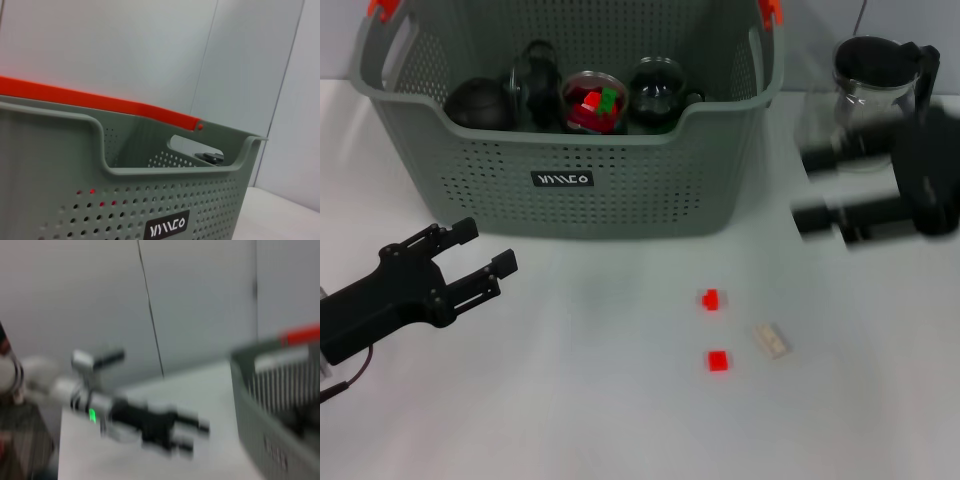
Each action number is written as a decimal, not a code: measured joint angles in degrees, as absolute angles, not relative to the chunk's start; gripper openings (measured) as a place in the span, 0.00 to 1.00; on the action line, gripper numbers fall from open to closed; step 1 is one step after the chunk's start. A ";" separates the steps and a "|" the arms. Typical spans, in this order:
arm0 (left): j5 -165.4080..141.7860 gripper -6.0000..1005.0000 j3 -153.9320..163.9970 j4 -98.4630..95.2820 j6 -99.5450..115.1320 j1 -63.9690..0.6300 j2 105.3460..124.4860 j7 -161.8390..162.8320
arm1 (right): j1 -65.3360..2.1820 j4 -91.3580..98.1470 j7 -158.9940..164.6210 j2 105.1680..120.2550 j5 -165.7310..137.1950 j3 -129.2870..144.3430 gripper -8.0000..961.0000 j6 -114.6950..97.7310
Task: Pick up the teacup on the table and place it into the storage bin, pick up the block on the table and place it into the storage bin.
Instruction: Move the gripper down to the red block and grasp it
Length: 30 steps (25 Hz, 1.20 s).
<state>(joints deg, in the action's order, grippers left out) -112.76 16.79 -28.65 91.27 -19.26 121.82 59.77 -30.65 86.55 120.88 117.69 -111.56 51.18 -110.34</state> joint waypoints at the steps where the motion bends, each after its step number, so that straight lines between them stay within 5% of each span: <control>1: -112.76 0.75 16.78 -28.65 91.21 -19.27 121.81 59.77 | -30.98 86.98 121.40 117.65 -114.00 51.43 0.73 -111.58; 15: -112.77 0.75 16.78 -28.04 91.05 -19.51 121.82 59.53 | -37.79 87.74 130.96 120.36 -142.57 75.00 0.65 -112.21; 24: -112.77 0.75 16.79 -27.86 89.85 -19.43 122.03 59.38 | -40.07 85.79 136.50 120.79 -144.92 89.58 0.49 -104.62; 30: -112.73 0.75 16.61 -27.86 89.70 -19.10 122.17 59.35 | -41.62 79.61 137.19 120.73 -144.89 96.69 0.49 -97.89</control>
<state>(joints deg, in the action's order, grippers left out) -112.73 16.61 -27.86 89.70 -19.10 122.17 59.35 -41.62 79.61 137.19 120.73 -144.89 96.69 -97.89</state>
